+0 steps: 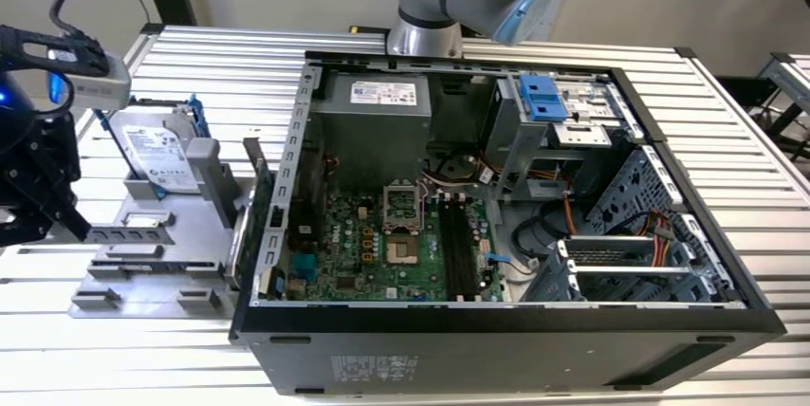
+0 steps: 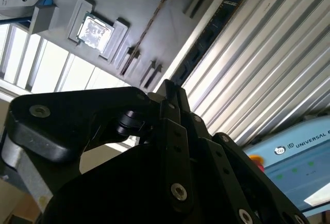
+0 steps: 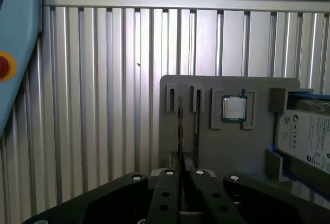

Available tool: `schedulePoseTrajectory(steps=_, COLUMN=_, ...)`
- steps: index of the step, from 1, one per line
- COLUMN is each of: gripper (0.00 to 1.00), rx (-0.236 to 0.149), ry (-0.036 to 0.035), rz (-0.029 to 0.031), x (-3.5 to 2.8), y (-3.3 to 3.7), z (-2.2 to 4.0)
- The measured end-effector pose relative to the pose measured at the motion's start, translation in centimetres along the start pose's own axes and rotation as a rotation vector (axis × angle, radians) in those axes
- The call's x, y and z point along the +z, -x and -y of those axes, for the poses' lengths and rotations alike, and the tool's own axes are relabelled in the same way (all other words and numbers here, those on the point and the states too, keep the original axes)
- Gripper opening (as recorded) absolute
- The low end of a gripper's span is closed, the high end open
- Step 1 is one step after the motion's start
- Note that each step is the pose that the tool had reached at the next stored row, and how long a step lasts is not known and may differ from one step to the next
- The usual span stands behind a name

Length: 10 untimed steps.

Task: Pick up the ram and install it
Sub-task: 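Pick up the ram and move it above insertion slot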

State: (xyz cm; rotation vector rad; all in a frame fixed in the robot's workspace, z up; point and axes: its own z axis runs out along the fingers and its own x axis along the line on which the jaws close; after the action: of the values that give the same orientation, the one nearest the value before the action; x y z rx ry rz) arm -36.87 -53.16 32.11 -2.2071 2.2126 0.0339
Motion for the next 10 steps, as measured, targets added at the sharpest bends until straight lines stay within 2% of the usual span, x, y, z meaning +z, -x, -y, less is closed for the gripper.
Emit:
schedulePoseTrajectory(steps=7, gripper=0.0, rx=0.045, ry=-0.0027, rz=0.0002, x=-0.79, y=0.04, z=-0.01)
schedulePoseTrajectory(steps=10, gripper=0.0, rx=0.051, ry=-0.0029, rz=0.0002, x=-1.35, y=0.13, z=-0.01)
